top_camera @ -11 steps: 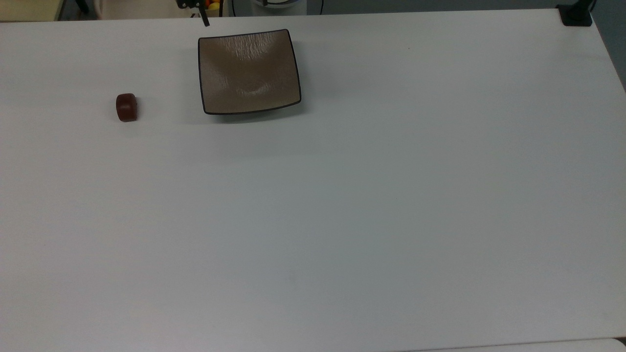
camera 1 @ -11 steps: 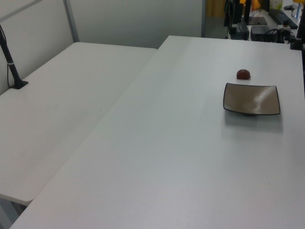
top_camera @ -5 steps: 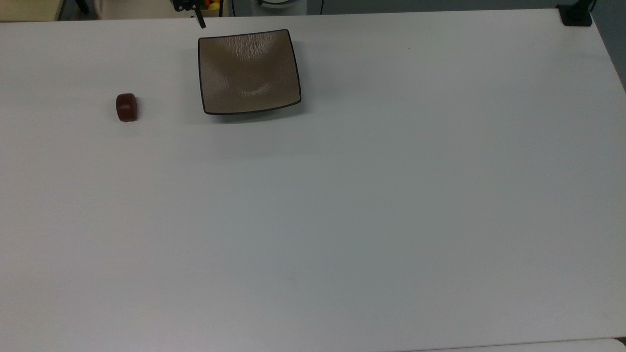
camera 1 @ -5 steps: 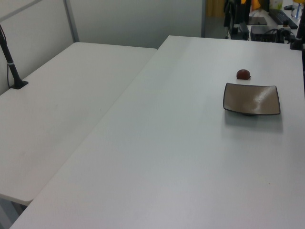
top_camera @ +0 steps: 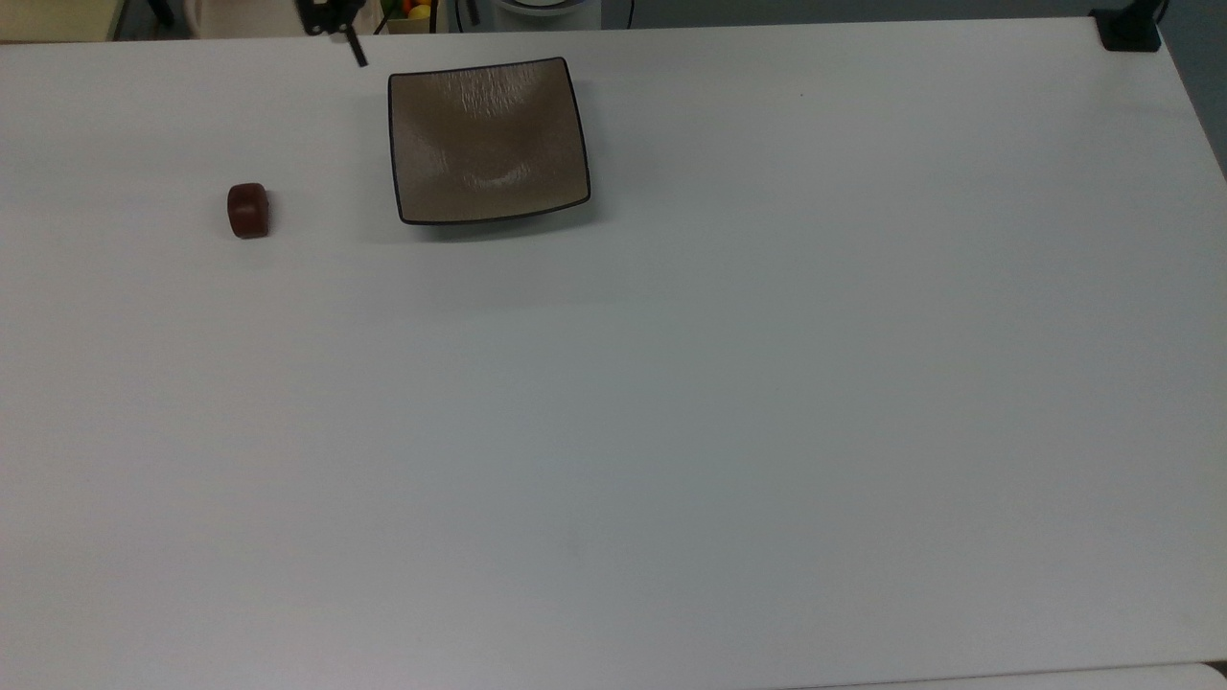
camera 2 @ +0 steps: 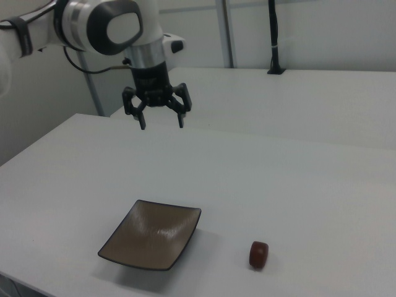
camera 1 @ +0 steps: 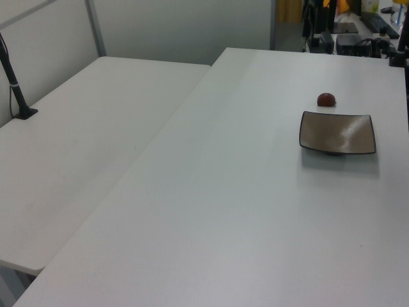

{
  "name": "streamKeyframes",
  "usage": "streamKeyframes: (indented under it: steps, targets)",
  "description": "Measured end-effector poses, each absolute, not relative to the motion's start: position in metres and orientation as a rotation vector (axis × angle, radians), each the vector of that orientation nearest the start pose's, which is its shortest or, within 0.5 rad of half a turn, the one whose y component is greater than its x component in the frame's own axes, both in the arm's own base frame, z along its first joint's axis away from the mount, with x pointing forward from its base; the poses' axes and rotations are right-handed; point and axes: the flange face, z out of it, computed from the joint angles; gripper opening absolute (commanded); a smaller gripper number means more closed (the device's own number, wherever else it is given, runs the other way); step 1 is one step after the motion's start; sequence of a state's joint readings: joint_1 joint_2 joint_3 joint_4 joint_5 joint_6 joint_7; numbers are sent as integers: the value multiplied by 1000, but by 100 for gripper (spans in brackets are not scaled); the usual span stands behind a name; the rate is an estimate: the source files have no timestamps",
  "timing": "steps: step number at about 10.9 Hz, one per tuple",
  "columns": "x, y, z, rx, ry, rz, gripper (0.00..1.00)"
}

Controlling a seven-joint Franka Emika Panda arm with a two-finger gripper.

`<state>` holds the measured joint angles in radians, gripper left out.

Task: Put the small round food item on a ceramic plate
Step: 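Lower the open gripper over the small reddish-brown food item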

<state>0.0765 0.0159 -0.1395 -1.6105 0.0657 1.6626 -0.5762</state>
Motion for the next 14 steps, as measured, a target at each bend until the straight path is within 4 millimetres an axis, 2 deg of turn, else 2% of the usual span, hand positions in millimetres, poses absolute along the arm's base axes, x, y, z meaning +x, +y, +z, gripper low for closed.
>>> streamKeyframes:
  steps: [3,6,10,14]
  targets:
    - [579,-85,591,-3033,-720,-146,100]
    - [595,-131,556,-3065,-668,-141,100]
    - [603,-166,503,-3068,-635,-62,100]
    - [596,-182,444,-3084,-598,-6,100]
